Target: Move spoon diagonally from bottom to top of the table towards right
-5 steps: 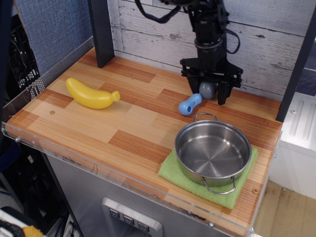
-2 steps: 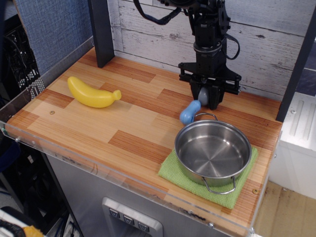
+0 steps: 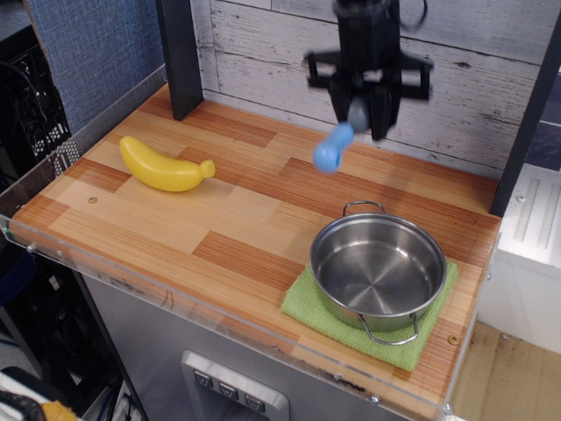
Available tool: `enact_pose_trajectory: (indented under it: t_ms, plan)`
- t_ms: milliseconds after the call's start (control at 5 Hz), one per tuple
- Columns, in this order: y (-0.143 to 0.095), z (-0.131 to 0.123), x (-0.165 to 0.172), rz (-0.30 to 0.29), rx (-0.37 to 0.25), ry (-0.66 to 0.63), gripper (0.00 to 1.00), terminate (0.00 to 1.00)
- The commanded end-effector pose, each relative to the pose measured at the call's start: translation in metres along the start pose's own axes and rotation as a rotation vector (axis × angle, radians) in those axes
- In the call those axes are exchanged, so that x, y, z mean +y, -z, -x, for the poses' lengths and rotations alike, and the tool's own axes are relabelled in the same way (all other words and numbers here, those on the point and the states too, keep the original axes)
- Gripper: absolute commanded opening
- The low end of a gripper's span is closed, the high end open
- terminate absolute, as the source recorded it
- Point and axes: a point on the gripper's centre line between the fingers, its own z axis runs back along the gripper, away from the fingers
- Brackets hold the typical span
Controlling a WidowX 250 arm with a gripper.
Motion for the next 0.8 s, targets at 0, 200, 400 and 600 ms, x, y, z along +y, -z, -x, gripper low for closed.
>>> enact_pose_trajectory:
  t_ms: [0, 200, 400, 600]
  plan:
    - [-0.046, 0.036, 0.042, 0.015, -0.041, -0.004, 0.00, 0.00]
    - [-0.046, 0.063, 0.083, -0.015, -0.030, -0.005, 0.00, 0.00]
    - [-0.045, 0.075, 0.122, -0.025, -0.035, -0.008, 0.00, 0.00]
    - [-0.048, 0.064, 0.160, -0.055, -0.071, 0.038, 0.00, 0.00]
